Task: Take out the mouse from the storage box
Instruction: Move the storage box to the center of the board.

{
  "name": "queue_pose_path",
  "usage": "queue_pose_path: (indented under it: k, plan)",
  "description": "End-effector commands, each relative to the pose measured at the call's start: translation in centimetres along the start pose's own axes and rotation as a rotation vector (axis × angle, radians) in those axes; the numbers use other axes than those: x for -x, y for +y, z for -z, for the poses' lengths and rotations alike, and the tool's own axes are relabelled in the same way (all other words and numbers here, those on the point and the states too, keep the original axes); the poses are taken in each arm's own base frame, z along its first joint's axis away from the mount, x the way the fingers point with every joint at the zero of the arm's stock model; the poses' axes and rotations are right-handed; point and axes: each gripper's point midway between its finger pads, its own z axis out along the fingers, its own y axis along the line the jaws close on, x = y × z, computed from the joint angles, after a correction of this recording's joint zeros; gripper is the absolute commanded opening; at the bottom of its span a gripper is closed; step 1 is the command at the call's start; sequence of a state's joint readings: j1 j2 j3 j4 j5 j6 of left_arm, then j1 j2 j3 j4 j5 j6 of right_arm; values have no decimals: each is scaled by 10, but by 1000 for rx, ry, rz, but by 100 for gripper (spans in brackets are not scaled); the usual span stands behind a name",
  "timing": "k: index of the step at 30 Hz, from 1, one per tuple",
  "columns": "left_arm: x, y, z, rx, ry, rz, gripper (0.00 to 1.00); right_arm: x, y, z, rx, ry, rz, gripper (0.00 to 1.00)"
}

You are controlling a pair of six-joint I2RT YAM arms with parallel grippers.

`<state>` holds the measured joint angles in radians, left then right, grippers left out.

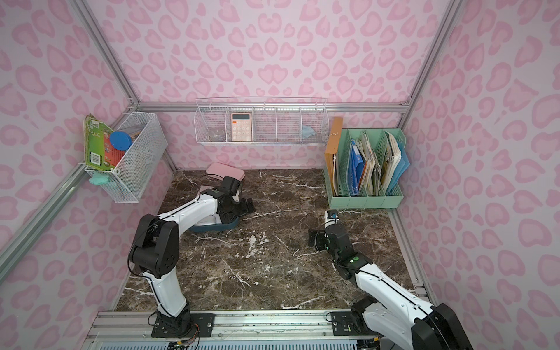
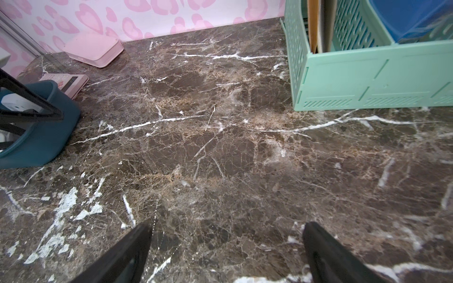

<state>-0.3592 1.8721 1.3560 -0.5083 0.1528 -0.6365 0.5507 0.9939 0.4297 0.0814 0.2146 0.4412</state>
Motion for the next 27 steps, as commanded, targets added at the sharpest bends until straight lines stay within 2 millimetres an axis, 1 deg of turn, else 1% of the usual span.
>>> queue_pose_path:
  k: [1,6,11,13,15,17,20,22,24,27]
  plan:
    - [-24,-22,-1,-50,48,-1,97,7,-5,2,-37,-19,-6,100]
    - [-57,-59,-1,-78,62,-65,97,12,-13,9,-75,-54,-31,100]
    - [-84,-95,3,-128,80,-127,97,14,-19,15,-101,-81,-51,100]
    - [-91,-102,8,-145,89,-146,97,14,-21,17,-107,-81,-55,100]
    - [-92,-104,20,-153,75,-164,97,13,-19,17,-96,-74,-57,100]
    - [-88,-97,34,-129,43,-183,98,11,-18,17,-85,-67,-56,100]
    - [-81,-77,64,-72,-15,-216,99,9,-14,16,-62,-53,-61,100]
    - [-73,-54,84,-29,-65,-198,99,7,-7,14,-32,-44,-65,100]
    - [-60,-23,104,16,-118,-148,99,6,-1,12,-7,-34,-70,100]
    - [-46,27,125,53,-168,-33,99,3,11,6,20,-11,-69,100]
